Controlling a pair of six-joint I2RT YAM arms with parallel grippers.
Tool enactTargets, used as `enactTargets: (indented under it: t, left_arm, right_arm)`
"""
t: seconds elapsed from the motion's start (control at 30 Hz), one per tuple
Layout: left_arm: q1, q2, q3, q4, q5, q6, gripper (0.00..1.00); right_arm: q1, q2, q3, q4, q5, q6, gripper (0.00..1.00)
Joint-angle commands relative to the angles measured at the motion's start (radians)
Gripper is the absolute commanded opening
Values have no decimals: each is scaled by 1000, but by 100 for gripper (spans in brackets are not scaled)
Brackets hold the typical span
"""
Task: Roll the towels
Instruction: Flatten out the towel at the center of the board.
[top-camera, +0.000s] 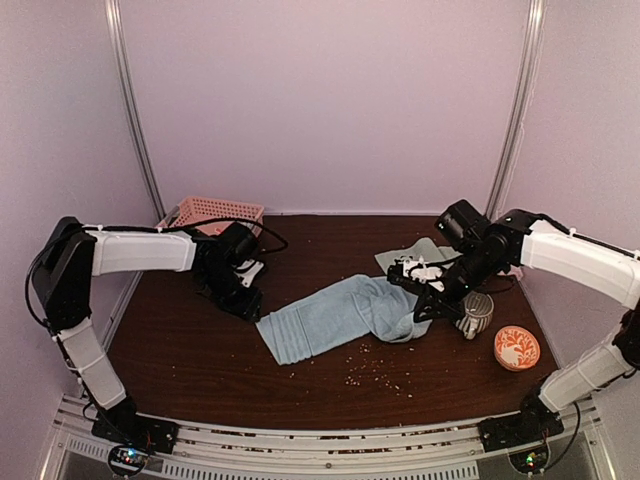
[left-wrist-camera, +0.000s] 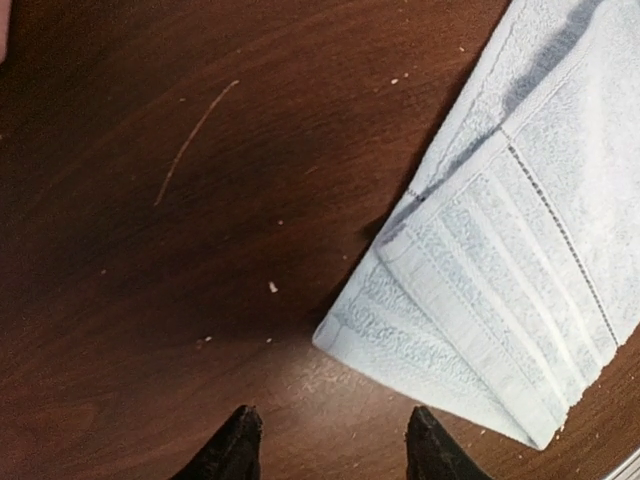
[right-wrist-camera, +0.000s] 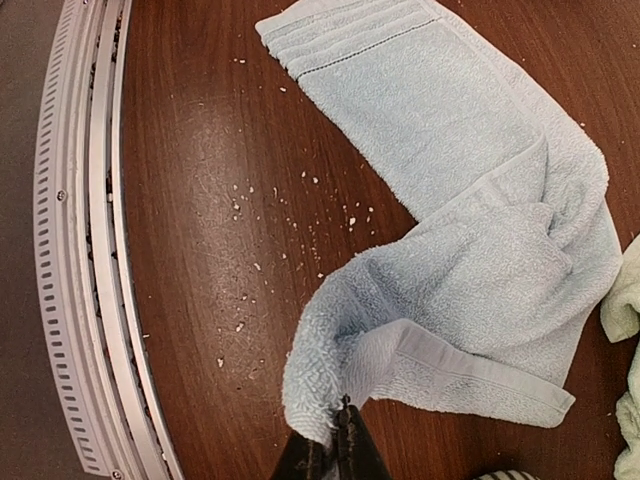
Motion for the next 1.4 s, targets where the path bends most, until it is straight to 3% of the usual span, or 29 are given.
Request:
enactTargets:
  t: [0.0, 0.2, 0.63, 1.1, 1.23, 1.37]
  left_arm:
    - [-8, 77, 41, 60, -16, -13, 47]
    - [-13, 147, 60, 67, -26, 1, 38]
    - [-22, 160, 117, 49, -40, -33, 41]
    - [-67, 253, 122, -12, -22, 4, 36]
    - [-93, 288, 140, -78, -62, 16, 28]
    - [-91, 282, 124, -111, -123, 31, 2]
  right_arm:
    - [1, 19, 28, 2, 10, -13, 3]
    - [2, 21, 25, 0, 23, -14, 3]
    - [3, 42, 27, 6, 31, -18, 3]
    - [7, 60, 31, 4, 40, -18, 3]
    - [8, 68, 36, 4, 41, -15, 3]
    - [11, 72, 34, 18, 41, -3, 3]
